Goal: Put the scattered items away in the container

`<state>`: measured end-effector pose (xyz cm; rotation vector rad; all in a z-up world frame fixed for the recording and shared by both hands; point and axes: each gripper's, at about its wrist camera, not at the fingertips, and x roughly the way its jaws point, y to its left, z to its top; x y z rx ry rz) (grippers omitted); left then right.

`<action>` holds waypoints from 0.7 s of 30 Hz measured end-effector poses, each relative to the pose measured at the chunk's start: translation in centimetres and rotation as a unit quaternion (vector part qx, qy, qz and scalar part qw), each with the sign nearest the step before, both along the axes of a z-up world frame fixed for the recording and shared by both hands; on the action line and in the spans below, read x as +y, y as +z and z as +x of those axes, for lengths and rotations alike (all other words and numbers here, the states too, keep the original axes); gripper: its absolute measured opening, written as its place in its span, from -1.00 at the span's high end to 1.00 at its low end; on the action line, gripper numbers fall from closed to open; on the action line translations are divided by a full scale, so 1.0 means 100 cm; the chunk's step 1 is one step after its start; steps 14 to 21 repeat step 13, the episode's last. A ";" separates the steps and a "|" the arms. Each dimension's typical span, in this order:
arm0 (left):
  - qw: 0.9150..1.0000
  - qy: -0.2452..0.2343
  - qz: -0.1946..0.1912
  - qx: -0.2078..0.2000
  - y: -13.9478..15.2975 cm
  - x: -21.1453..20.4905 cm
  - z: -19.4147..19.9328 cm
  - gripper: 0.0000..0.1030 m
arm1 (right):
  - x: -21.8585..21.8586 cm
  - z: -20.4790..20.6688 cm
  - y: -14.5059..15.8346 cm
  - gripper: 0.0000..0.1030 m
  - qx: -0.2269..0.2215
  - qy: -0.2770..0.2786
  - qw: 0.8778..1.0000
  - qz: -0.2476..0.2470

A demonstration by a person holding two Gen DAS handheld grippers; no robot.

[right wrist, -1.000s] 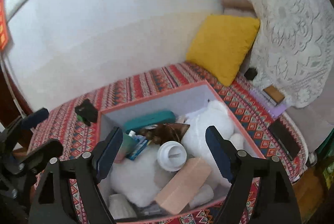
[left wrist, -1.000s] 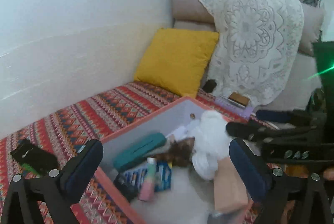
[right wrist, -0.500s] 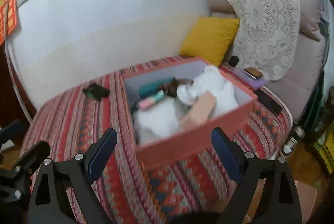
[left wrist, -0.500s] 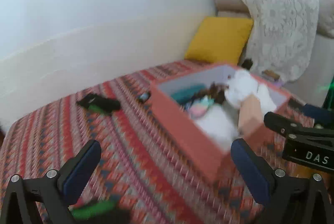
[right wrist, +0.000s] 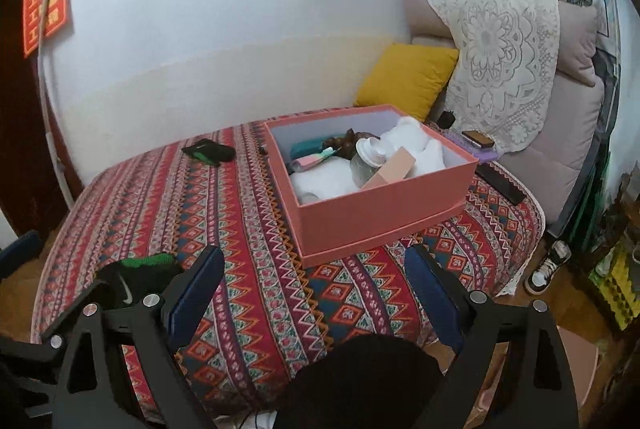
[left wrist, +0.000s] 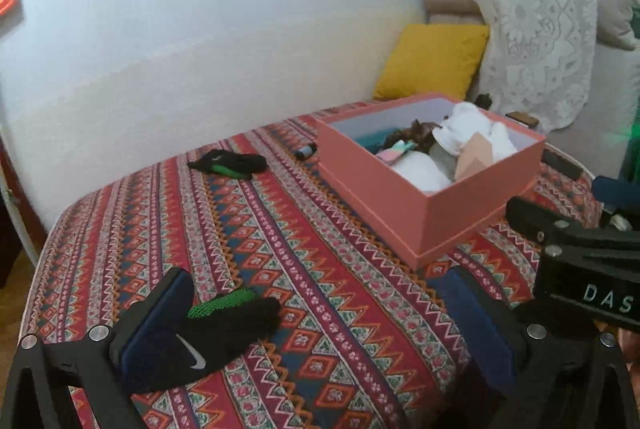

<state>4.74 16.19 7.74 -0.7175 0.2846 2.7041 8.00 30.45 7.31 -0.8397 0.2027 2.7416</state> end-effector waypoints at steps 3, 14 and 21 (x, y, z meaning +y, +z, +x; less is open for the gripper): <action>1.000 -0.002 0.001 0.012 0.004 -0.001 0.011 -0.99 | -0.002 0.010 0.002 -0.82 0.002 -0.001 1.000 0.002; 0.998 0.027 0.030 0.051 0.009 -0.011 0.033 -0.99 | -0.005 0.025 0.012 -0.82 0.018 0.003 1.000 0.006; 0.998 0.027 0.030 0.051 0.009 -0.011 0.033 -0.99 | -0.005 0.025 0.012 -0.82 0.018 0.003 1.000 0.006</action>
